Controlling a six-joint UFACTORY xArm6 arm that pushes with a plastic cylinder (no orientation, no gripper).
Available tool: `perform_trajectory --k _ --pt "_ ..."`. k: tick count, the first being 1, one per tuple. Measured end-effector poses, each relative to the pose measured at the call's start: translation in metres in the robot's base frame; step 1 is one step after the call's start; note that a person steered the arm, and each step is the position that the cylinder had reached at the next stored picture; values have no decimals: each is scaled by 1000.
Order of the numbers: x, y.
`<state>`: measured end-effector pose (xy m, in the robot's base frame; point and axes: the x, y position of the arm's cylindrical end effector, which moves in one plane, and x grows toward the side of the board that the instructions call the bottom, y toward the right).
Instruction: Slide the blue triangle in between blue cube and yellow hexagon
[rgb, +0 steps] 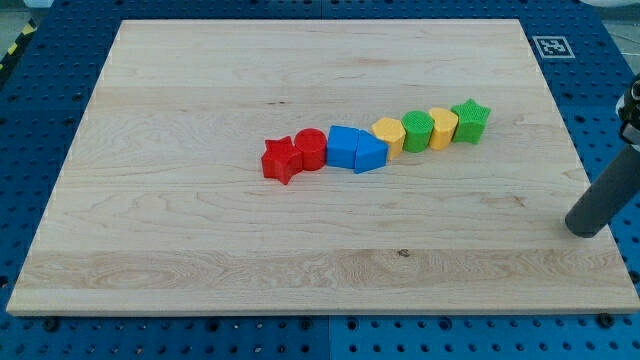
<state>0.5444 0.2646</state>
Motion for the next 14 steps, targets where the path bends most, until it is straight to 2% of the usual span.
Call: perform_trajectory --k 1,3,8,10,14 --pt "7 0" --pt "25 -59" --pt "20 -107" --pt "17 -157" --pt "2 -179"
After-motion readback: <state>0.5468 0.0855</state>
